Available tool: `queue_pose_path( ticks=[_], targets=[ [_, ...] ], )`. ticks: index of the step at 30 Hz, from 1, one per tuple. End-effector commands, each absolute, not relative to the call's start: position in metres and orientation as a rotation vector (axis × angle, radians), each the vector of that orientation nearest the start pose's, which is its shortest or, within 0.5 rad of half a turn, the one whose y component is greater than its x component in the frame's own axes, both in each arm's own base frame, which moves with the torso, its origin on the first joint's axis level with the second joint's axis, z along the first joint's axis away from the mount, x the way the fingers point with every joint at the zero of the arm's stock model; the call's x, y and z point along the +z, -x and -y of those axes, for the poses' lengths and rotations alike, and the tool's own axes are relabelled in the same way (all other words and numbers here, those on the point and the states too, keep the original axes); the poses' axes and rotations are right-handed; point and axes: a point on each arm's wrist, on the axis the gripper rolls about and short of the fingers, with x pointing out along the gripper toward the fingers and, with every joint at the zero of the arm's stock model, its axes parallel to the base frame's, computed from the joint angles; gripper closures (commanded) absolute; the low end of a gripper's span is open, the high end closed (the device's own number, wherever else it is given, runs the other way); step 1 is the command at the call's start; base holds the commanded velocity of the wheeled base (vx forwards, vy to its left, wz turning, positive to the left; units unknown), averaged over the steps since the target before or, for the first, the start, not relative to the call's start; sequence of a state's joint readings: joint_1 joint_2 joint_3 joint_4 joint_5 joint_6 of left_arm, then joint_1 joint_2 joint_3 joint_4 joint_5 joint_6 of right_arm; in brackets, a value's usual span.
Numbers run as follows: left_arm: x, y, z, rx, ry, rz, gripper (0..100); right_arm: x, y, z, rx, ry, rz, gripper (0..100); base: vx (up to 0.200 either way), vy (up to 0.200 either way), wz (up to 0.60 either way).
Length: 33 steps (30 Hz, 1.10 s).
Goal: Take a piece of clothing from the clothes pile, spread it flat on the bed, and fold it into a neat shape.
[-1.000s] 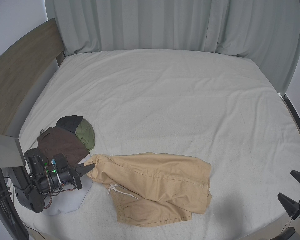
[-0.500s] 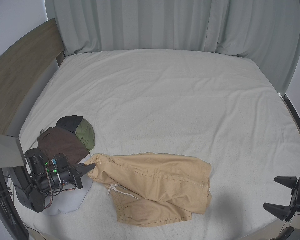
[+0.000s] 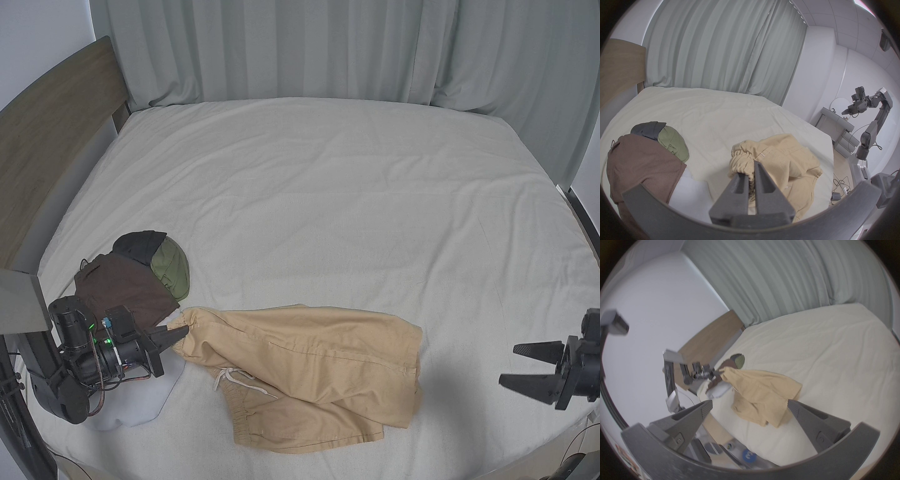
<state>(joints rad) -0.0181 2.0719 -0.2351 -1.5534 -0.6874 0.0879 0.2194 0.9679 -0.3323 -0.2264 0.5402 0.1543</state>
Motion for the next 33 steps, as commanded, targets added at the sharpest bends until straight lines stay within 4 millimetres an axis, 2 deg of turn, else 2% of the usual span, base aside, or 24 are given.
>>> queue_pose_path(
  ticks=[1, 16, 33],
  targets=[
    [0.041, -0.265, 0.018, -0.708, 0.019, -0.264, 100, 0.166, -0.124, -0.045, 0.748, -0.351, -0.497, 0, 0.0, 0.0, 0.0],
    [0.037, -0.266, 0.018, -0.71, 0.011, -0.276, 100, 0.136, -0.164, -0.055, 0.704, -0.405, -0.621, 0, 0.0, 0.0, 0.0],
    [0.036, -0.266, 0.017, -0.708, 0.01, -0.277, 100, 0.108, -0.191, -0.062, 0.668, -0.445, -0.728, 0, 0.0, 0.0, 0.0]
  ],
)
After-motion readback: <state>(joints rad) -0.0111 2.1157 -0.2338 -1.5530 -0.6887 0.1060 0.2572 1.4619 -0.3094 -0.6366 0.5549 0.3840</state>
